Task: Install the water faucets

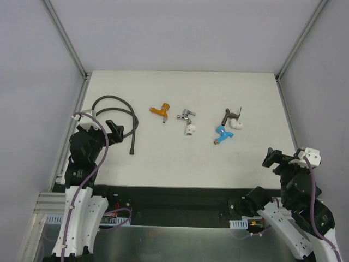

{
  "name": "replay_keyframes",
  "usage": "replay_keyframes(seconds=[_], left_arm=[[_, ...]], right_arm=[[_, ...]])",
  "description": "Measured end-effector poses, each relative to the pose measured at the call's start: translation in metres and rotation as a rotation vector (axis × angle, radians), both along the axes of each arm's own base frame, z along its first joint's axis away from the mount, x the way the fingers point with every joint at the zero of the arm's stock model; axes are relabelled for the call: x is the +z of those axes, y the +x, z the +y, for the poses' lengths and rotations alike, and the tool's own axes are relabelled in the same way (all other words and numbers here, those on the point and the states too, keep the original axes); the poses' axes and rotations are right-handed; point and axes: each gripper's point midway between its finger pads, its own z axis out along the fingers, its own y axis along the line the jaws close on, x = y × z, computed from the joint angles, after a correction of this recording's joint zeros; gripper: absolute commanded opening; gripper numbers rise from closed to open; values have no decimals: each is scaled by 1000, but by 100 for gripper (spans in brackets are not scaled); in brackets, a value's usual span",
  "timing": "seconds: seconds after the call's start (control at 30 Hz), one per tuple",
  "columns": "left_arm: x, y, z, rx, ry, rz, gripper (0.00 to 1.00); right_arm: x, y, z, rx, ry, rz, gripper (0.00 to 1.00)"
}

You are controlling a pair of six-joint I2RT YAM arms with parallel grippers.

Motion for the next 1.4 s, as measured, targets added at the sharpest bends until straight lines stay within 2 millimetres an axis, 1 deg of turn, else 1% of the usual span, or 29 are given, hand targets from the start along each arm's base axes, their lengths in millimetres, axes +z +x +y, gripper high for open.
replay_keyframes(seconds=[0.13,0.2,0.37,0.5,0.6,0.67,0.73,0.8,0.9,1.0,1.03,1.13,1.23,1.27,1.37,1.4], left_arm=[[-30,8,-2,17,-61,178,99],[-51,9,-4,29,-98,282,99],[-105,1,-14,24,-164,548,99],[-133,-11,-29,-7,-158,705,98],[-144,-18,-42,-33,-118,768,97],[-149,-20,-49,-38,-93,795,96],[-157,-20,-53,-28,-61,833,93],[-166,-19,-53,-2,-43,873,86],[-174,-16,-46,60,-14,899,86],[-178,-8,-43,97,28,910,78],[-179,-7,-44,99,36,914,74],[-186,-2,-46,108,61,928,70],[-194,-4,-47,106,78,955,63],[-197,-5,-48,105,81,963,56],[-203,-7,-51,99,94,986,49],[-205,-7,-51,100,94,991,47]], right_arm=[[0,0,1,7,0,1,96],[-1,1,2,14,0,2,96],[-1,1,5,28,2,4,96],[-1,1,7,38,0,5,96],[-1,2,8,46,-1,6,96],[-2,2,10,53,-3,8,96],[-3,3,12,65,-4,10,96],[-4,3,13,72,-5,12,96],[-4,3,14,78,-5,12,96],[-4,3,15,85,-5,13,96],[-4,4,16,88,-4,13,96],[-4,4,17,94,-6,14,96],[-4,4,18,100,-5,14,96],[-4,4,18,100,-6,14,96],[-4,4,18,101,-8,15,96],[-4,4,18,101,-9,15,96]])
